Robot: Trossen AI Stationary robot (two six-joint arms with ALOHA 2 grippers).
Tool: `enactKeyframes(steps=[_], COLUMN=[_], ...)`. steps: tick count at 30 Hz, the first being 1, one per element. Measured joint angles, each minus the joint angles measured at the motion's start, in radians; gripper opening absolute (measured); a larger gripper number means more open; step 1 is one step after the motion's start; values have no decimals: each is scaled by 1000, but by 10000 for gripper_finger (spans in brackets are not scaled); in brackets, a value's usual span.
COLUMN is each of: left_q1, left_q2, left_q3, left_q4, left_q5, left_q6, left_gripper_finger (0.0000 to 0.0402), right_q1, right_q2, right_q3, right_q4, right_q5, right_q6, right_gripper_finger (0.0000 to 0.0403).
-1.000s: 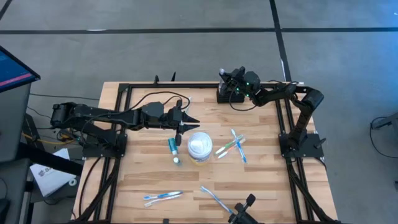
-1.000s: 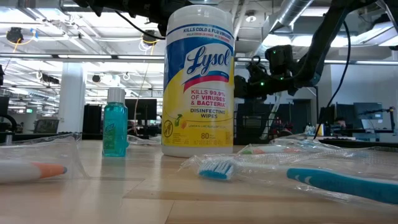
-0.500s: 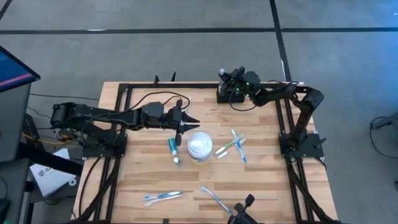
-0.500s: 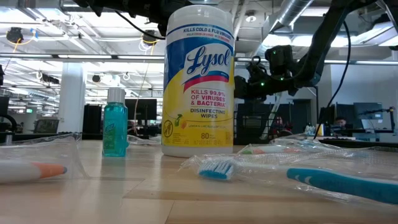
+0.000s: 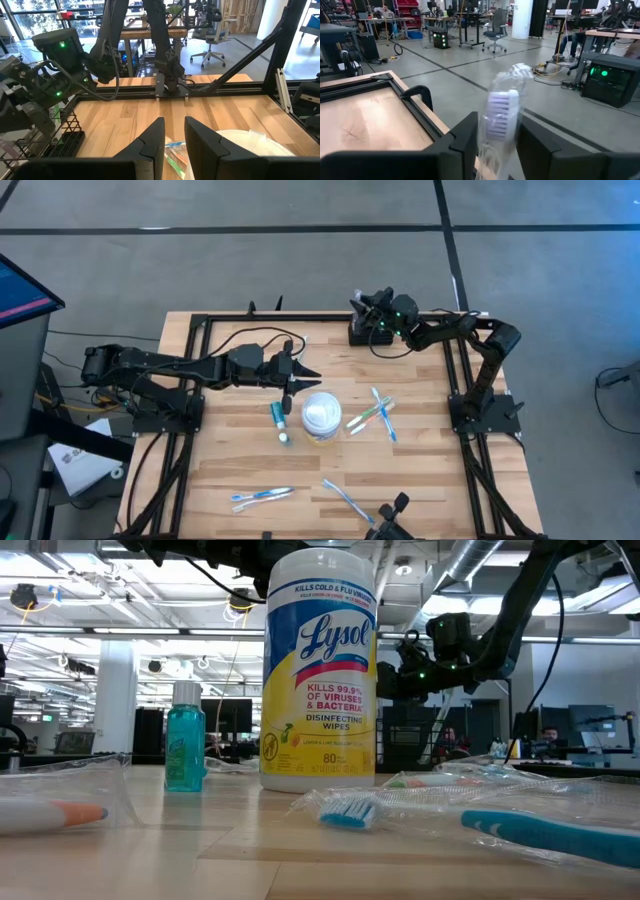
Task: Pick & Place toothbrushing station
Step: Put the right purple toothbrush into the black mesh organizer, then put the top green toothbrush into the black mesh organizer
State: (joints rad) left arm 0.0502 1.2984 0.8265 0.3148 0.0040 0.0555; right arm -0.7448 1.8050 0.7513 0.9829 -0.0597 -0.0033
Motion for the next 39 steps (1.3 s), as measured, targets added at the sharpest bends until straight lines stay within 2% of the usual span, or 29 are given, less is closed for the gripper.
enactKeyframes(steps=[9, 16, 27, 35, 39], left_q1=[0, 0, 0, 0, 10], left_q2=[0, 0, 0, 0, -39], left_q3=[0, 0, 0, 0, 0], left_q4=[0, 0, 0, -1, -28], left_q5=[0, 0, 0, 0, -5], left_q6=[0, 0, 0, 0, -2], left_gripper_finger=[67, 67, 67, 67, 67], right_q1=[0, 0, 8, 62, 95], right_q2=[-11, -82, -280, -434, -498], right_q3=[0, 1, 1, 1, 1], right_q4=[15, 10, -197, -402, -527], right_q5=[0, 4, 8, 8, 8], right_q6=[-7, -24, -34, -80, -86], right_gripper_finger=[181, 209, 204, 193, 185])
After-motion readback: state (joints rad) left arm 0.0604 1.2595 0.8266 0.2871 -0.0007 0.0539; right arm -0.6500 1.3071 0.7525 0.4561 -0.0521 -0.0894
